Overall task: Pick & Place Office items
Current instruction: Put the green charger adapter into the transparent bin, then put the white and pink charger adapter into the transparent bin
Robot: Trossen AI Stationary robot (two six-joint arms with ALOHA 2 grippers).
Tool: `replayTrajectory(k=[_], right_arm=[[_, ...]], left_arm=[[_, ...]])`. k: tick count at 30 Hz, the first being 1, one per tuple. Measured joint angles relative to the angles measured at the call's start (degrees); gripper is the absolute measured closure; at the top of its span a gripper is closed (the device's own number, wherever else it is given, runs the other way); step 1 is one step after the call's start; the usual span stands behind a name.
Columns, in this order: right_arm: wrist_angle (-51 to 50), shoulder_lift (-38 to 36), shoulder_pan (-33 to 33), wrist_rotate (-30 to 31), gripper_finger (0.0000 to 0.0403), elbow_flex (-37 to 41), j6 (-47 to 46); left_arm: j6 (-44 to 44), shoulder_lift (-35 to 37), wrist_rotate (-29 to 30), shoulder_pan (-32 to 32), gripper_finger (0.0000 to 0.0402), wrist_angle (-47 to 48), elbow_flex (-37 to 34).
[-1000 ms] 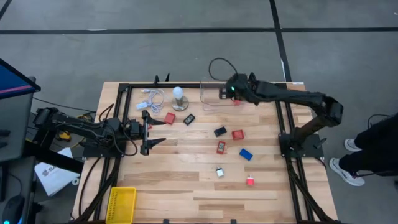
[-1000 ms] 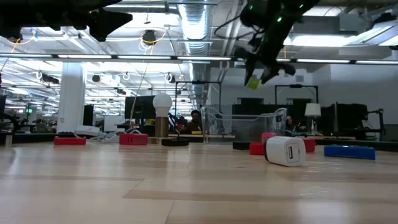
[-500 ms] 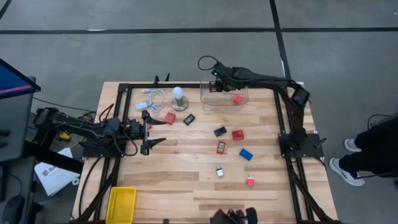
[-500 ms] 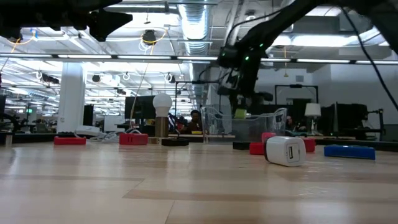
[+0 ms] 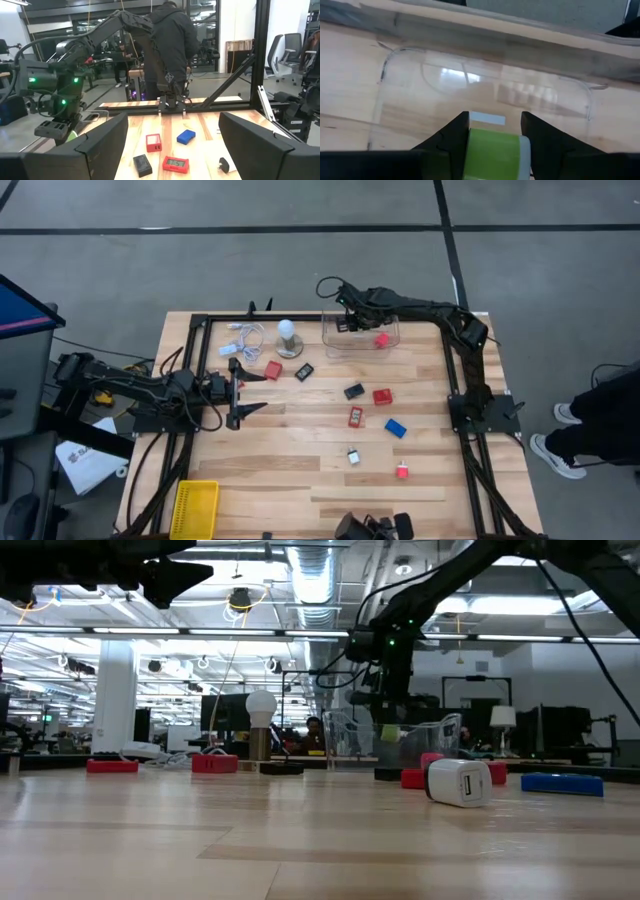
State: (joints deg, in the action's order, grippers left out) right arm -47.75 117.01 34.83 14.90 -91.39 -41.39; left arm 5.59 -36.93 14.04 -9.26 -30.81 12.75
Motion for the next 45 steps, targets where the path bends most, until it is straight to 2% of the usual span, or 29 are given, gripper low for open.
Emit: replayTrajectory(k=[6, 24, 32, 39, 45], right_arm=[[0.11, 0.00, -0.44, 0.16, 0.0237, 0.00, 0.76], [-0.09, 0.00, -2.16, 2.15, 0.0229, 0.00, 4.55], [-0.46, -0.24, -2.19, 2.14, 0.0176, 0.02, 5.28], [-4.87, -6.68, -4.85, 4.21, 0.0150, 0.09, 8.49], [-11.85, -16.17, -13.44, 8.36, 0.0150, 0.06, 9.11]], left_arm=[[-0.03, 0.00, 0.00, 0.00, 0.0092, 0.04, 0.00], [-0.07, 0.02, 0.00, 0.00, 0.0092, 1.10, 0.00], [-0.07, 0.00, 0.00, -0.02, 0.0092, 1.27, 0.00], [0.01, 0.00, 0.02, 0.00, 0.0092, 2.20, 0.00], [0.01, 0.02, 0.02, 0.00, 0.0092, 2.34, 0.00]])
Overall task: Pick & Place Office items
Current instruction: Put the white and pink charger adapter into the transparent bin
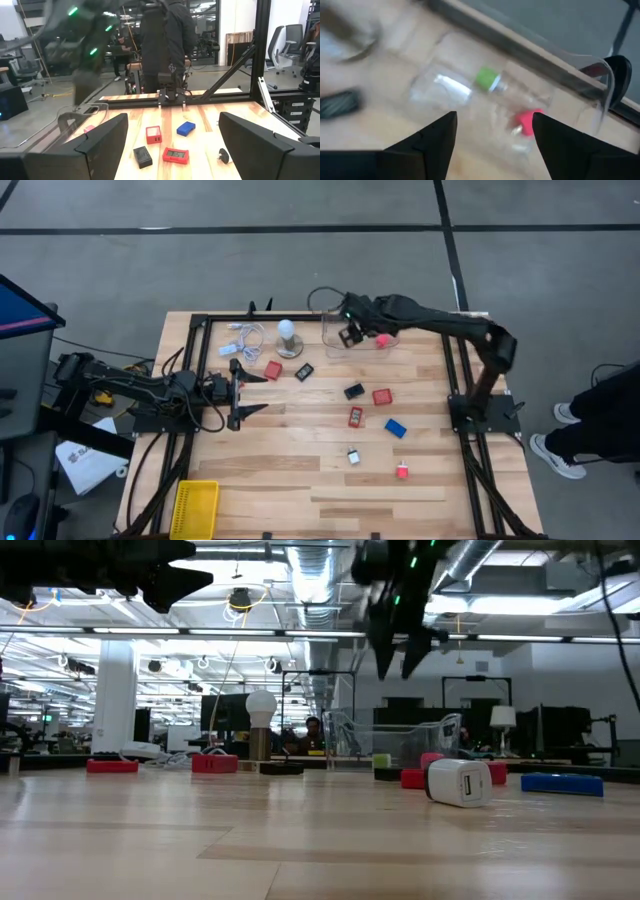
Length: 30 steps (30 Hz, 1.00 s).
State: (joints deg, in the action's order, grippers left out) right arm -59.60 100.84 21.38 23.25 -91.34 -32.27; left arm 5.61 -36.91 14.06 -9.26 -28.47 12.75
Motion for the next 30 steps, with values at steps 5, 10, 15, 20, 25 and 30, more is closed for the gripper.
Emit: replayTrajectory(k=[5, 10, 15, 20, 25, 30], right_arm=[[-9.20, -4.22, -11.52, 3.26, 0.0149, 0.07, -4.56], [-19.92, -4.65, -24.77, 3.84, 0.0149, 2.26, -13.50], [-24.52, -4.15, -36.13, 4.49, 0.0149, 6.14, -29.35], [-24.43, -4.49, -42.74, 3.62, 0.0149, 10.03, -43.38], [-21.04, -4.49, -46.02, -4.13, 0.0149, 13.46, -60.13], [-11.83, -4.46, -50.09, -13.07, 0.0149, 16.08, -65.60]], left_arm=[[-0.04, 0.00, 0.00, -0.02, 0.0092, 0.21, 0.00], [-0.28, 0.00, 0.00, 0.00, 0.0092, 0.63, 0.00], [-0.87, 0.00, 0.00, -0.02, 0.0092, 0.61, 0.02], [-1.57, 0.00, 0.00, 0.00, 0.0092, 0.63, 0.02], [-1.61, 0.00, 0.00, -0.02, 0.0092, 0.59, 0.02], [-1.60, 0.00, 0.00, 0.00, 0.0092, 0.59, 0.02]])
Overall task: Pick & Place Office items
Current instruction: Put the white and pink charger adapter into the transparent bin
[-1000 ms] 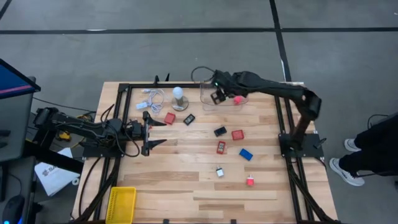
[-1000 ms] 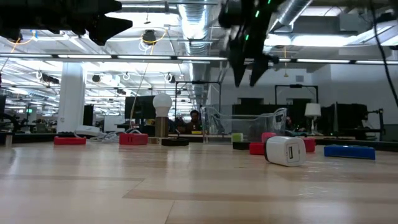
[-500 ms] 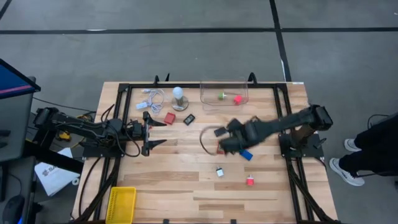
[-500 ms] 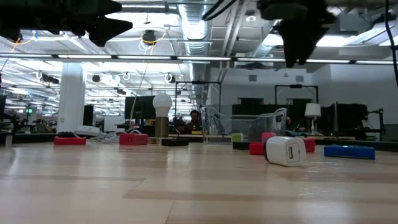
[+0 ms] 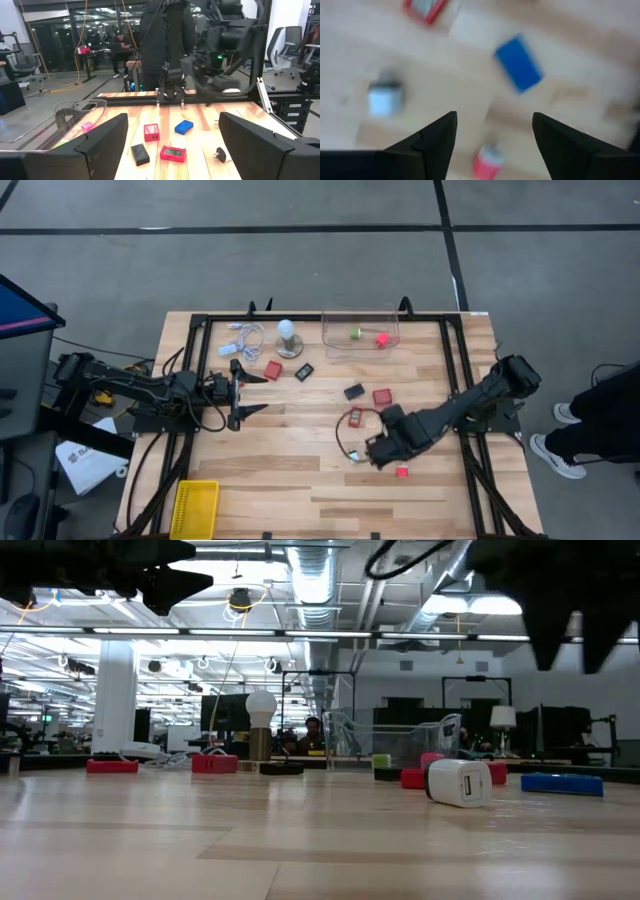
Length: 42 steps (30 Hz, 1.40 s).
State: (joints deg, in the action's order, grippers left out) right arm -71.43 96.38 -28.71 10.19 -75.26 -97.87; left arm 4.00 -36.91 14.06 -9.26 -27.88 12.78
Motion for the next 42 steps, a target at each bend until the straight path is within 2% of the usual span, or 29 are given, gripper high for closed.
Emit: replayTrajectory(k=[4, 12, 15, 22, 34, 37, 42], right_arm=[[2.55, 0.19, -5.36, -2.68, 0.0149, 0.69, -8.44], [2.70, 2.11, -18.16, -1.28, 0.0149, 0.67, -29.75], [3.80, 5.01, -20.73, -1.41, 0.0149, 0.65, -33.81], [6.99, 9.85, -18.97, -2.73, 0.0149, 0.69, -31.26], [6.81, 9.84, -12.08, -3.43, 0.0149, 1.55, -21.16], [7.68, 9.84, -11.63, -5.77, 0.0149, 3.24, -20.20], [9.62, 9.39, -12.21, -5.99, 0.0149, 5.18, -20.52]], left_arm=[[-0.01, 0.00, 0.00, 0.00, 0.0092, 0.00, 0.00], [0.03, 0.00, 0.00, 0.00, 0.0092, -0.87, 0.02], [0.05, 0.00, 0.00, 0.00, 0.0092, -1.14, 0.03], [0.10, 0.00, -0.02, 0.00, 0.0092, -1.75, 0.04], [0.18, 0.00, -0.02, 0.00, 0.0092, -1.73, 0.04], [0.20, 0.00, -0.02, 0.00, 0.0092, -1.73, 0.04], [0.18, 0.00, -0.02, 0.00, 0.0092, -1.73, 0.04]])
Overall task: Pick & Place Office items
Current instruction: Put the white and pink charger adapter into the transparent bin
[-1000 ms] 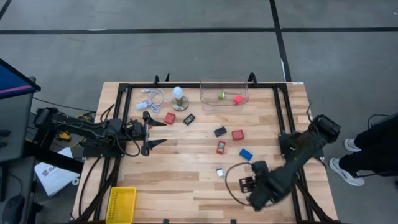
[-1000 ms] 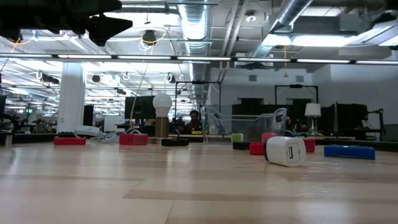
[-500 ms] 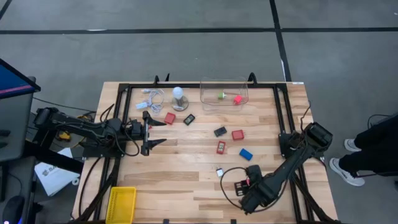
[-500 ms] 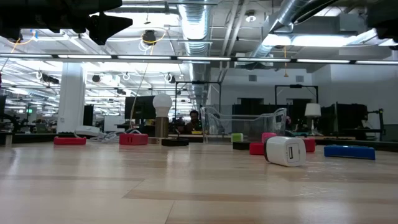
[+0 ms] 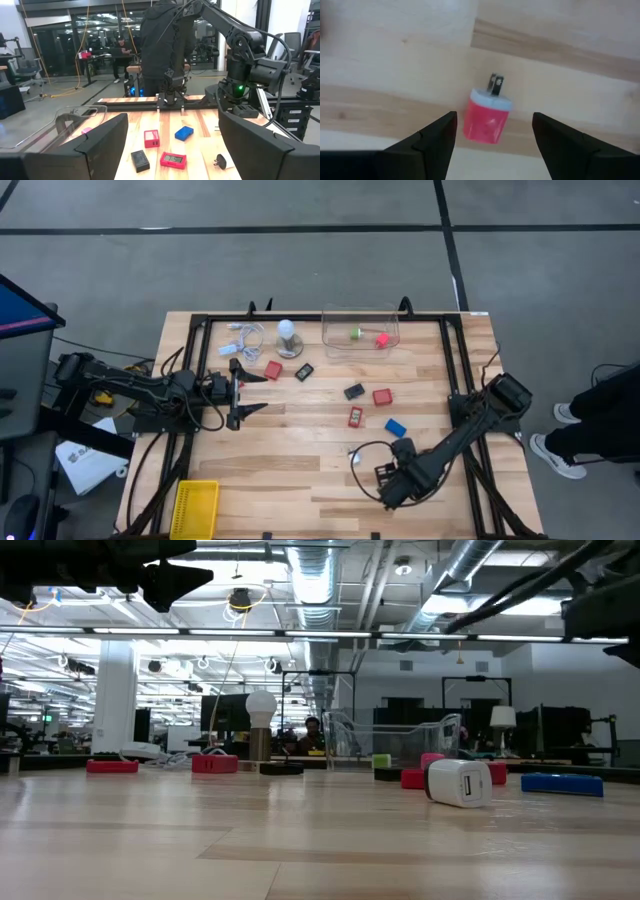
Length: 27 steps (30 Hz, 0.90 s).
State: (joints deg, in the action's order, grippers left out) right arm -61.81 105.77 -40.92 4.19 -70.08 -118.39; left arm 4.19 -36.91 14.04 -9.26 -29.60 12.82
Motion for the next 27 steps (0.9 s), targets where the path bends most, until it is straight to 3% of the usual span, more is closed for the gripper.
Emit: replayTrajectory(k=[6, 14, 20, 25, 27], right_arm=[[9.01, 0.09, -0.75, 0.05, 0.0149, 4.09, -0.57], [9.93, 0.14, -0.64, 0.11, 0.0165, 5.81, -0.54], [7.36, 0.14, -0.49, 0.11, 0.0212, 5.81, -0.33], [5.93, 0.14, -0.47, 0.81, 0.0284, 5.79, -0.06], [5.66, 0.14, -0.46, 2.32, 0.0286, 5.81, 0.16]], left_arm=[[0.00, 0.00, 0.00, 0.00, 0.0092, 0.00, 0.00], [-0.02, 0.00, 0.00, 0.00, 0.0092, -0.02, 0.00], [-0.11, 0.00, 0.00, 0.00, 0.0092, 0.00, 0.00], [-0.05, 0.00, 0.00, 0.00, 0.0092, 0.00, 0.00], [-0.02, 0.00, 0.00, 0.00, 0.0092, 0.06, 0.00]])
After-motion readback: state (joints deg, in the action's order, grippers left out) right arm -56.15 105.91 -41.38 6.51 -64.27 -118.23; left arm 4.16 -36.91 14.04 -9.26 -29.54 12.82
